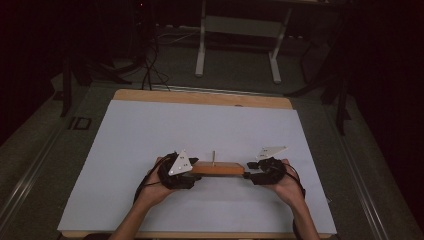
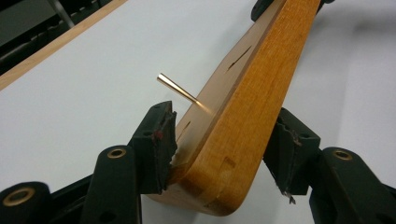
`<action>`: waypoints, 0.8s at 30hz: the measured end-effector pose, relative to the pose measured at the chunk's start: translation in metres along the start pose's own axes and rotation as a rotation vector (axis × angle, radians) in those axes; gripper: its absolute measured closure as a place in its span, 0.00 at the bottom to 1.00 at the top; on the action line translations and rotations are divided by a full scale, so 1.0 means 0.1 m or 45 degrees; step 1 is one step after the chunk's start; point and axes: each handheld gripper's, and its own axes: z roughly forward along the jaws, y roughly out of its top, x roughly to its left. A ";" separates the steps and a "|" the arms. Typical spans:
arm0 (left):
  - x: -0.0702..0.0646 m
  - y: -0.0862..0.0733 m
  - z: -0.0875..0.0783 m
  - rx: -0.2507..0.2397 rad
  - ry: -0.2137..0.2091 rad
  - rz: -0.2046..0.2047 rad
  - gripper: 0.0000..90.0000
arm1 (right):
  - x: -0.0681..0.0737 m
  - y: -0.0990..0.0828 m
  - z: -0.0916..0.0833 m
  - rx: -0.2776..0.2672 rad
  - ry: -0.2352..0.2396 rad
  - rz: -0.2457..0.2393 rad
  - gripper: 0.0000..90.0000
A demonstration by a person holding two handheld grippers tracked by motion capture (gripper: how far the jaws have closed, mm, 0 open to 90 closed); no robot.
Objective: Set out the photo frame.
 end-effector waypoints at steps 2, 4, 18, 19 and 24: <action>0.01 0.00 0.00 -0.003 -0.002 -0.005 0.52 | 0.02 0.01 0.01 -0.008 0.007 -0.017 0.54; 0.02 0.01 0.00 -0.002 -0.003 -0.004 0.52 | 0.04 0.03 0.02 -0.021 0.010 -0.038 0.51; 0.05 0.00 0.00 -0.010 -0.001 -0.028 0.52 | 0.17 0.14 0.02 -0.199 0.033 -0.186 0.46; 0.06 0.00 0.00 -0.012 0.000 -0.030 0.52 | 0.17 0.14 0.03 -0.204 0.036 -0.187 0.46; 0.08 -0.02 0.01 -0.023 -0.012 -0.055 0.52 | 0.17 0.14 0.04 -0.233 0.056 -0.189 0.49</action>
